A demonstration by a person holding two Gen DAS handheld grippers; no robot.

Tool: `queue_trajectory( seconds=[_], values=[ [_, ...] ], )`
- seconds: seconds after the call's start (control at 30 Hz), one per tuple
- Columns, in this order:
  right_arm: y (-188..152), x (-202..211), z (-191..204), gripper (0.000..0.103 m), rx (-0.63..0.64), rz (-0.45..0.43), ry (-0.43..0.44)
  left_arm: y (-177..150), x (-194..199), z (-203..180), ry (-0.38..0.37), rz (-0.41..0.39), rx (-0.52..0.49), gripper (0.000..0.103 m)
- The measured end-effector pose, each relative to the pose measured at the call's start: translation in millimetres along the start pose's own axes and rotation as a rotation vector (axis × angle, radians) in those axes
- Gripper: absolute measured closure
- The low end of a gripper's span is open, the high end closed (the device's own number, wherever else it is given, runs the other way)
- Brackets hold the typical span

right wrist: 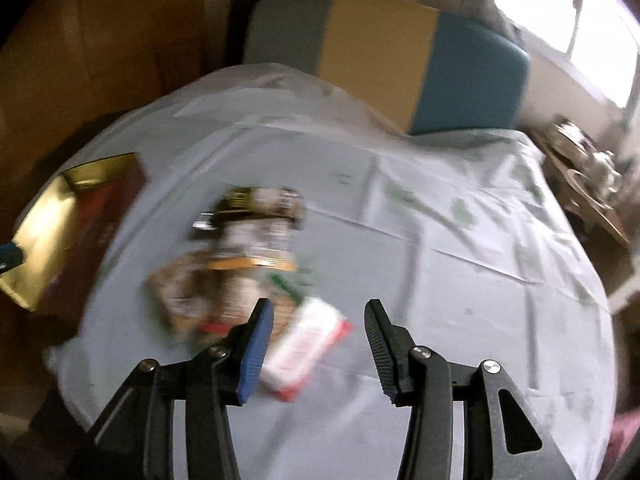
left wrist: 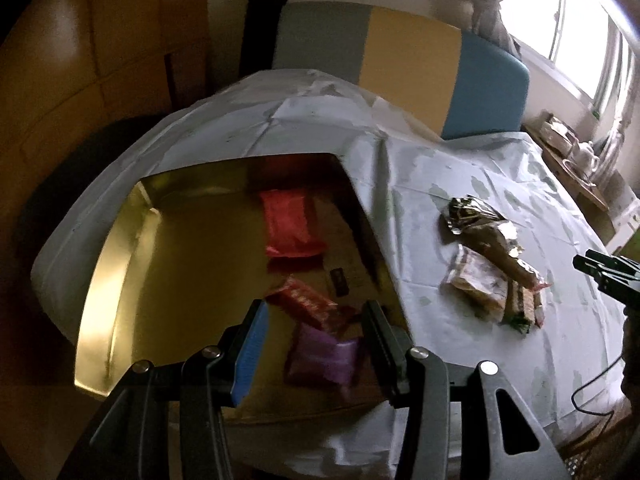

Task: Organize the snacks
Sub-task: 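Move the right tool back toward the snack pile, then grasp the black-and-gold snack bag with the left tool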

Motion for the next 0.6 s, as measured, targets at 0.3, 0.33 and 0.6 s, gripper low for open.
queue_trajectory(
  seconds=[0.3, 0.33, 0.6],
  values=[
    [-11, -4, -64, 0.047, -0.237, 0.005, -0.104, 19, -3, -46, -0.09, 0.041, -0.068, 0.054],
    [-11, -1, -66, 0.042, -0.248, -0.005, -0.099, 23, -4, -54, -0.11, 0.047, -0.081, 0.054],
    [-9, 1, -64, 0.038, -0.241, -0.009, -0.1, 52, -11, -117, -0.22, 0.066, -0.184, 0.054]
  ],
)
Point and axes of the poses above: each gripper's, at about its wrist camera, not at the fingertips, and x roughly against the way its jaws point, z to its left, y to its top, the point moved 1 cm from there along -x, roughly the way its jaws point, and after that the axes turned 12 degrees about y, right-handed, at the moved point
